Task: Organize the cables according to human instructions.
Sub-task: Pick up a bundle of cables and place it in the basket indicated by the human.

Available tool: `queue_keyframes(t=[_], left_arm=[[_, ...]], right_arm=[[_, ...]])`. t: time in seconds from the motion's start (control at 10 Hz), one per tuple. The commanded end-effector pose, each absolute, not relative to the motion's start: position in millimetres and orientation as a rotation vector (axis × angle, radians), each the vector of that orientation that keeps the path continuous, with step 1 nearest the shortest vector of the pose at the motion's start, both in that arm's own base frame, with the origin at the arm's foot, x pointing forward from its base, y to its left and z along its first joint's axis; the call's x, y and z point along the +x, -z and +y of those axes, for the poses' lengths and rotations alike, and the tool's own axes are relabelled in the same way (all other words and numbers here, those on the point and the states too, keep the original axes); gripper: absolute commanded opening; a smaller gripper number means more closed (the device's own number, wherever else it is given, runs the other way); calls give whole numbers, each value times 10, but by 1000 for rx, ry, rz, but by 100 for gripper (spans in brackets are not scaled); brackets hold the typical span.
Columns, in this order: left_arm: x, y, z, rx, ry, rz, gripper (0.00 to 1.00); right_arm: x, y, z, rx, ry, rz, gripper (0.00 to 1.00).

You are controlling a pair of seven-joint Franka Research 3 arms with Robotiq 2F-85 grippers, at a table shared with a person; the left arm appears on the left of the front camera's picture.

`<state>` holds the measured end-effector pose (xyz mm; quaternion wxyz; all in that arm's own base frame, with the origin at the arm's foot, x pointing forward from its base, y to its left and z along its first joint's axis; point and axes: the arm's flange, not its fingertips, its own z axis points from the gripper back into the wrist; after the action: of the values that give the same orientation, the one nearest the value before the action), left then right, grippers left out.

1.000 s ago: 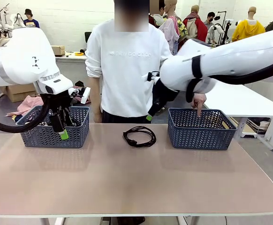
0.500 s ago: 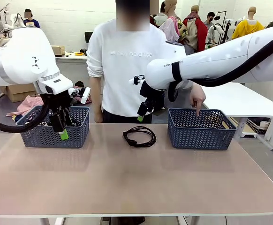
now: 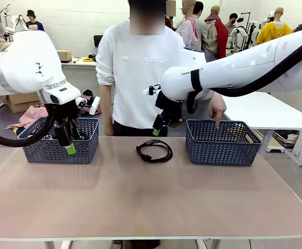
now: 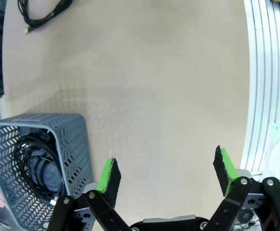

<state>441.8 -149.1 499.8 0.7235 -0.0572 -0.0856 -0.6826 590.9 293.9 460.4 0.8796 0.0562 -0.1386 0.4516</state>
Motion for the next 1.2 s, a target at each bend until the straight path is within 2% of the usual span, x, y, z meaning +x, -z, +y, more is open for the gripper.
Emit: queue_keyframes(t=[0.0,0.3,1.1], left_arm=[[4435,-5015,-1468,-118,1501,-190,100],[4435,-5015,-1468,-118,1501,-190,100],[4435,-5015,-1468,-118,1501,-190,100]], right_arm=[[5911,-4613,2944,117,-942,-291,100],[6089,-4358,3357,157,-830,-215,100],[6478,-3601,3822,59,-639,-93,100]])
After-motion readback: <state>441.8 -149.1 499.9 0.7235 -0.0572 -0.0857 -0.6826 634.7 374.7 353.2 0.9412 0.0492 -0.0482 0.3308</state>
